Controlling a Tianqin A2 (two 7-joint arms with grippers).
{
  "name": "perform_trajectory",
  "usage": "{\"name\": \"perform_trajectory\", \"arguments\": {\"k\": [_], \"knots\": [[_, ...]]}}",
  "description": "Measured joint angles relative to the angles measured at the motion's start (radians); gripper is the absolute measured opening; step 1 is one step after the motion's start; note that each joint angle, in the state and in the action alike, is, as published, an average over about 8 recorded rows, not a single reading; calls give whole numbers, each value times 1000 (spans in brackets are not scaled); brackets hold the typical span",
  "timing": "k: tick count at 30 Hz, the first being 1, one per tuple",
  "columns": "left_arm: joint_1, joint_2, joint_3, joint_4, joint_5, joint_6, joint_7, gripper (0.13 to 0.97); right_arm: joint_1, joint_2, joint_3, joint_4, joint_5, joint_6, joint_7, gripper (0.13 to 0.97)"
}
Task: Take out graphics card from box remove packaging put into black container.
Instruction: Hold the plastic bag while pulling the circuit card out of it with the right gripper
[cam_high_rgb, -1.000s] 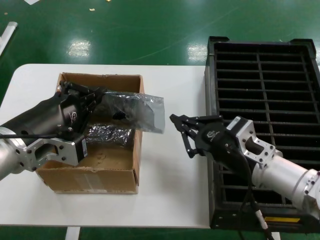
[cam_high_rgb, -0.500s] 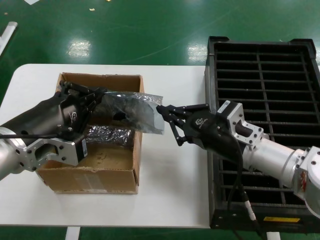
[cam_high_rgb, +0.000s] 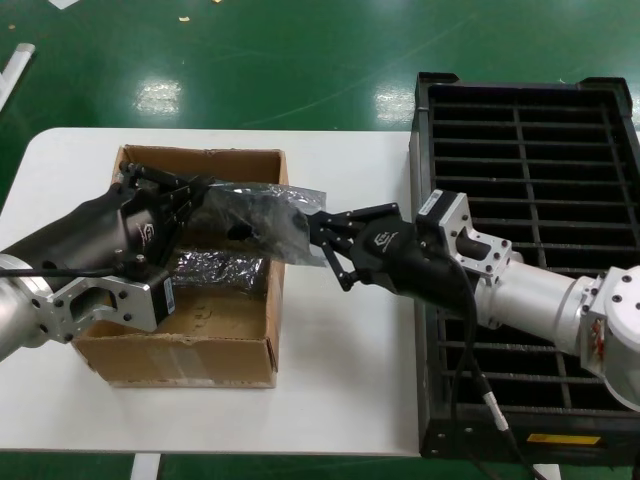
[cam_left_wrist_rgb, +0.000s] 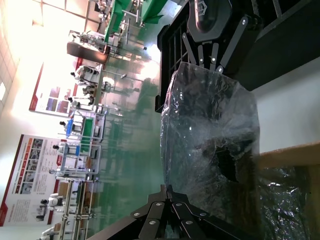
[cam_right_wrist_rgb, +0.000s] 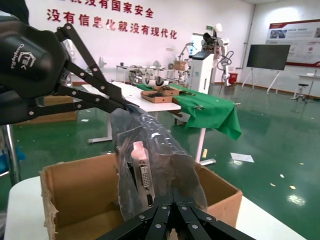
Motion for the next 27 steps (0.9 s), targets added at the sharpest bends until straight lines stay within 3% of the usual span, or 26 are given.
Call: {"name": "perform_trajectory", "arguments": {"k": [17, 27], "knots": [[0, 0, 0, 0, 0, 0, 0, 138, 74, -39, -31, -124, 24, -91, -93, 133], [0, 0, 0, 0, 0, 0, 0, 138, 68, -45, -27, -126, 35, -99, -113, 137]]}}
